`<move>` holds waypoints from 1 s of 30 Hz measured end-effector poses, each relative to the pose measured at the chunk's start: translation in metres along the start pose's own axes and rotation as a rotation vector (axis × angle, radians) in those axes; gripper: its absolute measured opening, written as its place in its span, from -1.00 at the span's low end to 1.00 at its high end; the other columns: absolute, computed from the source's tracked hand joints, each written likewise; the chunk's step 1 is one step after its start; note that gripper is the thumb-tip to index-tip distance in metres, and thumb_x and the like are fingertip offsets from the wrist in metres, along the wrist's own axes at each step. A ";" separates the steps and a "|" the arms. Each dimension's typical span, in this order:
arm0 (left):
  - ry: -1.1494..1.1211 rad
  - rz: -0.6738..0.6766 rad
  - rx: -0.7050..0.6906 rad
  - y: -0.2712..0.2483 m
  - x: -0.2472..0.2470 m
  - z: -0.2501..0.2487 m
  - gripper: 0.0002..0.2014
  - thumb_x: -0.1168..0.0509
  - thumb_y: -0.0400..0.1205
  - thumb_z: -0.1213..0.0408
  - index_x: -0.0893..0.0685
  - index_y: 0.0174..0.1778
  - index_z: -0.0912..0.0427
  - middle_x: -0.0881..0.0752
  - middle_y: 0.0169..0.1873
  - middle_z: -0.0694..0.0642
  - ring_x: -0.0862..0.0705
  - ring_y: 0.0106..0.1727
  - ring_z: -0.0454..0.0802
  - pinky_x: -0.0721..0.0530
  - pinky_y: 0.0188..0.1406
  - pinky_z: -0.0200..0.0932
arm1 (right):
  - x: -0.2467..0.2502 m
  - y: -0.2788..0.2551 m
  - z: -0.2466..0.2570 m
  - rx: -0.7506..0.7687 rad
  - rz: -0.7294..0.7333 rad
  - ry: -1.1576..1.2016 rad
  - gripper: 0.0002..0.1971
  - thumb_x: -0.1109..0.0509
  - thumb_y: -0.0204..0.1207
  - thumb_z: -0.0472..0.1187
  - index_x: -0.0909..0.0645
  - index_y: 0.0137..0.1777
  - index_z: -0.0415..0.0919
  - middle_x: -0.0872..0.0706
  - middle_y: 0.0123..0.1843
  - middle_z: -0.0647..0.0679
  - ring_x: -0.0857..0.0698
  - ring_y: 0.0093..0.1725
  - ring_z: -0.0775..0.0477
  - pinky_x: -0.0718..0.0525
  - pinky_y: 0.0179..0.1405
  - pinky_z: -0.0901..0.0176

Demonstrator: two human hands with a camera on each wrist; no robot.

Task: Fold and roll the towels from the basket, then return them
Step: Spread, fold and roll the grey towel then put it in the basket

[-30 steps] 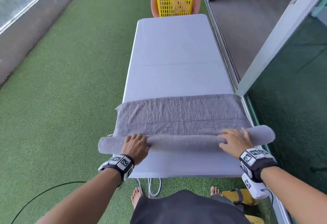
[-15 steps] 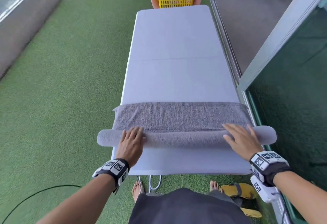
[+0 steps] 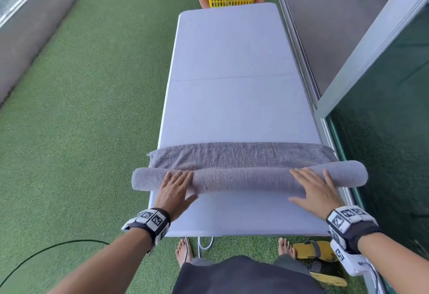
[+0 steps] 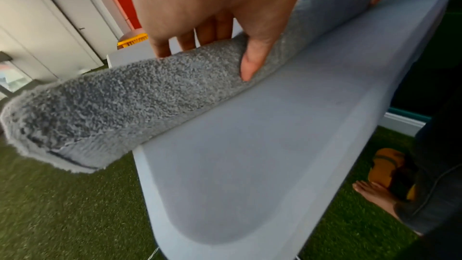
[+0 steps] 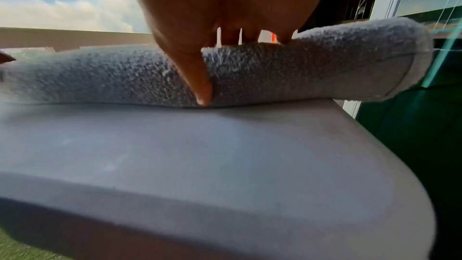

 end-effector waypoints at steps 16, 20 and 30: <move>0.004 0.009 -0.035 0.014 -0.003 -0.001 -0.56 -0.49 0.38 0.19 -0.69 0.19 0.12 -0.77 0.10 0.06 -0.69 0.14 0.05 -0.52 0.35 0.08 | -0.002 0.017 -0.006 0.066 -0.039 -0.012 -0.39 -0.60 0.23 -0.18 -0.60 0.35 0.02 -0.70 0.30 0.03 -0.59 0.35 -0.11 -0.10 0.56 -0.18; -0.004 0.000 -0.009 0.042 0.009 0.005 -0.66 -0.08 0.54 0.04 -0.69 -0.01 0.11 -0.75 0.00 0.06 -0.64 0.06 0.06 -0.48 0.23 0.02 | 0.024 0.062 -0.007 0.048 0.035 -0.049 -0.55 -0.39 0.42 -0.02 -0.58 0.35 0.08 -0.67 0.32 0.06 -0.55 0.34 -0.06 -0.22 0.53 -0.15; 0.072 0.120 0.067 0.062 0.008 0.061 -0.37 -0.16 0.65 -0.11 -0.31 0.54 0.19 -0.50 0.43 0.15 -0.42 0.48 0.18 -0.15 0.59 0.22 | 0.037 0.111 -0.030 0.029 0.054 -0.205 -0.20 -0.37 0.48 0.23 -0.11 0.64 0.06 -0.28 0.64 0.06 -0.21 0.63 0.00 0.09 0.62 -0.27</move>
Point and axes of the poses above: each hand's wrist, its own y-axis towards the middle knuckle, its own x-axis out of the back of the hand, z = x × y, the point moved 6 cm from there along y, towards the middle knuckle
